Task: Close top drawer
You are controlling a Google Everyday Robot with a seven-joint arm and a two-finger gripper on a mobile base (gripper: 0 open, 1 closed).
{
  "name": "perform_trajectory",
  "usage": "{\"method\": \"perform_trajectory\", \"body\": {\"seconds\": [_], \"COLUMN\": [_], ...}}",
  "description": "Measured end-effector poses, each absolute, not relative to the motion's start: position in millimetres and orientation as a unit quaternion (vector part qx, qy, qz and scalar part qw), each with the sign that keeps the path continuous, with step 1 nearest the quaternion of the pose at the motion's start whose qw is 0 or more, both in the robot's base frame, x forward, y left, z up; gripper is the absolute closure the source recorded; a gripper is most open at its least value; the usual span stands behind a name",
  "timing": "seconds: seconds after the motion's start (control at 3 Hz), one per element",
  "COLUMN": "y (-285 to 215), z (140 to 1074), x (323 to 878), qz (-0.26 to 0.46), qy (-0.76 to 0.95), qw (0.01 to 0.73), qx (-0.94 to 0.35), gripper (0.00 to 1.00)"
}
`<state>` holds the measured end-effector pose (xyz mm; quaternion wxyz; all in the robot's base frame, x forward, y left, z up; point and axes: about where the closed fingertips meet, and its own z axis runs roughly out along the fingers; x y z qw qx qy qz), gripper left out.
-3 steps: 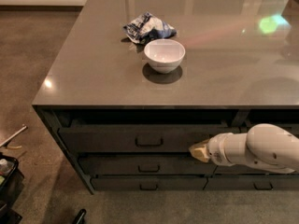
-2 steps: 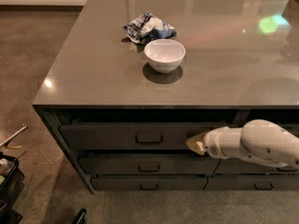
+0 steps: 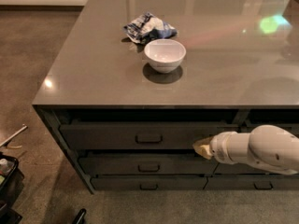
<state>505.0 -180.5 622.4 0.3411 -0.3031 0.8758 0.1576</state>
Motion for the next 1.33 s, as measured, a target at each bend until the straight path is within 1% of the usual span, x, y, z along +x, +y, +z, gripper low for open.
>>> {"method": "perform_trajectory", "body": {"seconds": [0.33, 0.67, 1.33], "y": [-227.7, -228.1, -228.0], "z": [631.2, 635.3, 635.1], "x": [451.8, 451.3, 451.4], "qz": [0.148, 0.145, 0.145], "qy": [0.906, 0.905, 0.905], "qw": [0.314, 0.316, 0.316], "qx": [-0.243, -0.244, -0.245], "gripper": [1.0, 0.82, 0.34]}}
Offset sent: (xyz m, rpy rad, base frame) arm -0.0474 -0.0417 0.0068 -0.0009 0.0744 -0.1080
